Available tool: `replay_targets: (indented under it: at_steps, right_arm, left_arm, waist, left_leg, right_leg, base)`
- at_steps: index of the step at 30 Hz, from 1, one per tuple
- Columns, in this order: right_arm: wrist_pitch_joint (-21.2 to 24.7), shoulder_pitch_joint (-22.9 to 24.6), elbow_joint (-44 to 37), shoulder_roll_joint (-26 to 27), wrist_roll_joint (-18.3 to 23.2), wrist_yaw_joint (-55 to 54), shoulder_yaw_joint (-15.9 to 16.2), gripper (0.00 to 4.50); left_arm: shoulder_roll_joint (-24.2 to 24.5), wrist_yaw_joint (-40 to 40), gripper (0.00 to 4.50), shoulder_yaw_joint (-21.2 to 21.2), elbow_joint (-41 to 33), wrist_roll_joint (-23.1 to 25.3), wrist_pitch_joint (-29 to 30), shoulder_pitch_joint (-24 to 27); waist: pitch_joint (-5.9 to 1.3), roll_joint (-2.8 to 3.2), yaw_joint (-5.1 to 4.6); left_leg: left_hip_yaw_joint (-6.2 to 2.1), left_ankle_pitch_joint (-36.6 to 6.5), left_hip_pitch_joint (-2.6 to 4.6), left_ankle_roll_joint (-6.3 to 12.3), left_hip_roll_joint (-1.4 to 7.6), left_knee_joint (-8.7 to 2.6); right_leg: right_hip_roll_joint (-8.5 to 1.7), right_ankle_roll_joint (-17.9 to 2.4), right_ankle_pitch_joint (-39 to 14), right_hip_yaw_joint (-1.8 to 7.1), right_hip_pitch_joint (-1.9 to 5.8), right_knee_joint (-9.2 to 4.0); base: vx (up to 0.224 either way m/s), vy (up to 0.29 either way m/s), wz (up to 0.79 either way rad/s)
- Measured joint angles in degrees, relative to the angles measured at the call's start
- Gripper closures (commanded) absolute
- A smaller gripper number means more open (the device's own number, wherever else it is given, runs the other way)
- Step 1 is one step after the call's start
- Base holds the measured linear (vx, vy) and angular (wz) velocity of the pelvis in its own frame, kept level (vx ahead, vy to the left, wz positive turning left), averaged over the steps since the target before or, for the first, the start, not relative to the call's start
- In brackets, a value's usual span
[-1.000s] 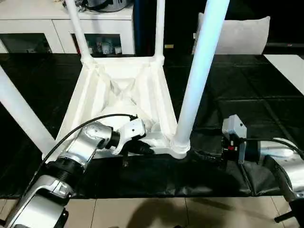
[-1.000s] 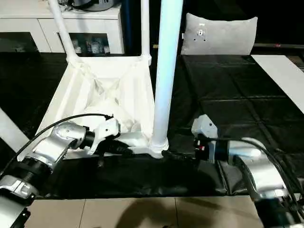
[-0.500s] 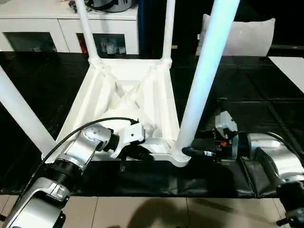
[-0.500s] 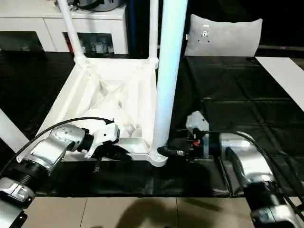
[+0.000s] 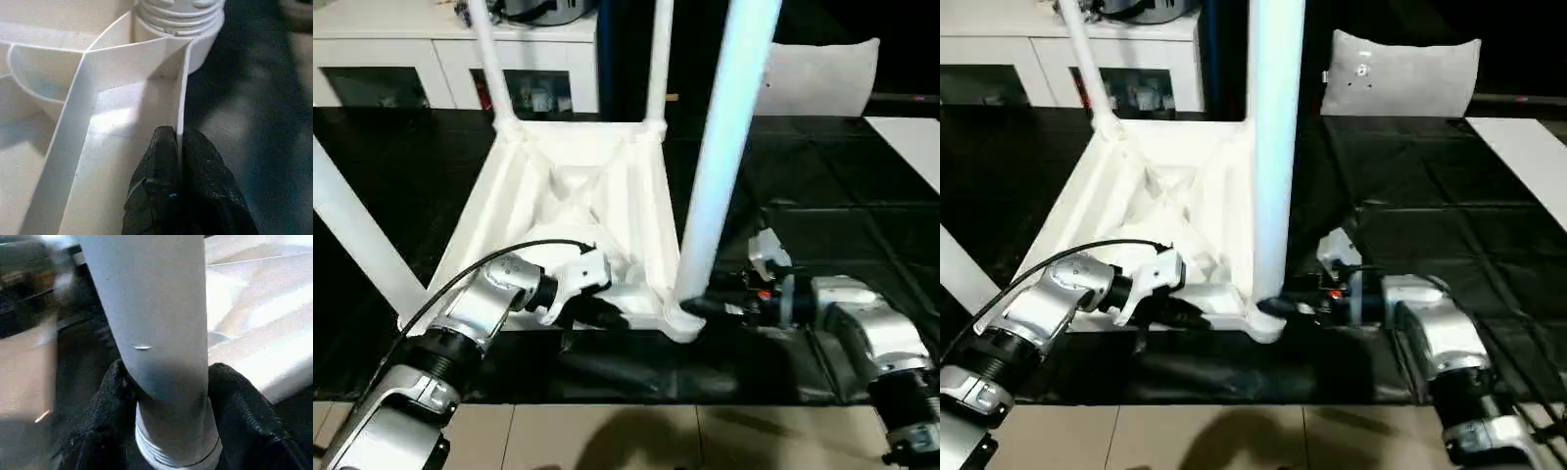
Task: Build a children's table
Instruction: Rotate leg to tighten
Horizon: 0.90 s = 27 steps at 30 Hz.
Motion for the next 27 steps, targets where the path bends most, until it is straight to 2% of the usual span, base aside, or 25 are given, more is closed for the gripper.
replay_targets:
  at_steps: [4, 5, 7, 8, 10, 11, 14, 18, 21, 24, 27]
  right_arm:
    - [1.9, -1.0, 0.3, 4.8, -2.8, -12.8, -1.9, 2.57]
    - [2.5, -1.9, 1.2, 7.8, -4.2, -18.3, -3.2, 2.57]
    - [2.6, -4.3, 4.1, 12.4, -6.0, -28.2, -4.5, 2.57]
    - [2.6, -5.7, 5.4, 14.3, -6.9, -33.1, -4.6, 2.57]
    - [2.0, -6.0, 6.2, 15.0, -7.2, -35.8, -4.7, 2.57]
    - [1.3, -6.0, 6.5, 15.1, -7.4, -36.2, -4.8, 2.03]
    - [0.0, -5.3, 6.6, 15.3, -7.2, -35.6, -5.5, 1.86]
    - [-1.0, -4.0, 6.0, 14.3, -5.9, -32.3, -6.7, 1.57]
    - [-3.8, -1.6, 4.5, 8.9, -4.0, -23.2, -6.1, 1.27]
    - [-5.3, -0.9, 2.7, 5.2, -2.3, -16.0, -6.0, 1.04]
    - [-5.4, -0.9, 1.7, 1.1, -1.3, -9.9, -6.4, 0.96]
  left_arm:
    - [-3.9, 7.9, 4.5, 2.1, -0.3, 1.0, 5.8, -0.1]
    - [-5.8, 11.5, 4.5, 3.0, -0.2, 1.7, 7.8, -0.2]
    - [-8.7, 17.5, 4.5, 4.4, 1.0, 2.6, 9.9, -1.1]
    - [-10.1, 20.3, 4.5, 4.9, 1.6, 3.1, 10.8, -1.6]
    - [-11.4, 22.6, 4.5, 5.0, 1.9, 3.2, 11.4, -1.8]
    - [-11.7, 23.2, 4.5, 4.9, 2.4, 3.2, 11.4, -2.0]
    - [-11.8, 23.5, 4.5, 4.4, 2.6, 3.3, 11.0, -2.4]
    - [-11.3, 22.2, 4.5, 3.6, 2.6, 4.2, 9.6, -2.6]
    - [-8.7, 18.0, 4.5, 1.9, 2.6, 4.2, 6.3, -2.8]
    - [-6.0, 14.7, 4.5, 1.5, 2.6, 4.2, 3.6, -2.8]
    - [-3.2, 9.5, 4.5, 0.8, 2.5, 3.8, -0.4, -2.5]
  waist:
    - [-0.1, 0.15, -1.84]
    - [-0.1, 0.16, -2.31]
    - [-0.13, 0.27, -3.16]
    - [-0.23, 0.52, -3.82]
    - [-0.32, 1.08, -4.07]
    - [-0.26, 1.36, -4.28]
    - [-0.22, 1.39, -4.9]
    - [-0.22, 1.39, -4.83]
    - [-0.17, 1.31, -3.72]
    - [-0.1, 1.14, -3.04]
    - [-0.12, 1.12, -1.66]
  left_leg:
    - [-0.07, 0.0, 0.07, -0.02, -0.04, 0.23]
    - [-0.07, 0.0, 0.1, -0.02, -0.04, 0.35]
    - [-0.15, 0.0, 0.05, -0.01, -0.07, 0.59]
    - [-0.28, 0.0, 0.05, -0.01, -0.07, 0.69]
    - [-0.79, 0.0, -0.03, 0.01, -0.01, 0.55]
    - [-1.06, 0.0, 0.05, 0.03, 0.02, 0.48]
    - [-1.27, 0.0, -0.01, 0.09, -0.02, 0.47]
    - [-1.27, -0.1, -0.22, 0.22, -0.11, 0.45]
    - [-1.2, -0.2, -0.56, 0.36, -0.15, 0.38]
    - [-1.12, -0.3, -0.78, 0.38, -0.12, 0.34]
    - [-1.02, -0.2, -0.99, 0.42, -0.08, 0.26]
  right_leg:
    - [-0.03, 0.0, 0.0, -0.07, 0.14, -0.23]
    - [-0.03, 0.0, 0.0, -0.09, 0.14, -0.24]
    - [-0.08, 0.1, 0.0, -0.36, 0.13, -0.4]
    - [-0.1, 0.1, 0.0, -0.8, 0.17, -0.79]
    - [-0.22, 0.1, 0.0, -1.79, 0.67, -1.87]
    - [-0.17, 0.1, 0.0, -2.07, 1.05, -2.41]
    - [-0.23, 0.1, 0.0, -2.11, 1.28, -2.77]
    - [-0.27, 0.1, 0.0, -1.96, 1.26, -2.87]
    - [-0.27, 0.1, 0.2, -1.67, 1.08, -2.58]
    - [-0.25, 0.0, 0.4, -1.65, 0.73, -1.84]
    - [-0.21, 0.0, 0.4, -1.53, 0.04, -0.85]
  base:
    - [0.0, 0.0, 0.0]
    - [0.0, 0.0, 0.0]
    - [0.0, 0.0, 0.0]
    - [0.0, 0.0, 0.0]
    - [0.0, 0.0, 0.0]
    - [0.0, 0.0, 0.0]
    - [0.0, 0.0, 0.0]
    - [0.0, 0.0, 0.0]
    - [0.0, 0.0, 0.0]
    - [0.0, 0.0, 0.0]
    - [0.0, 0.0, 0.0]
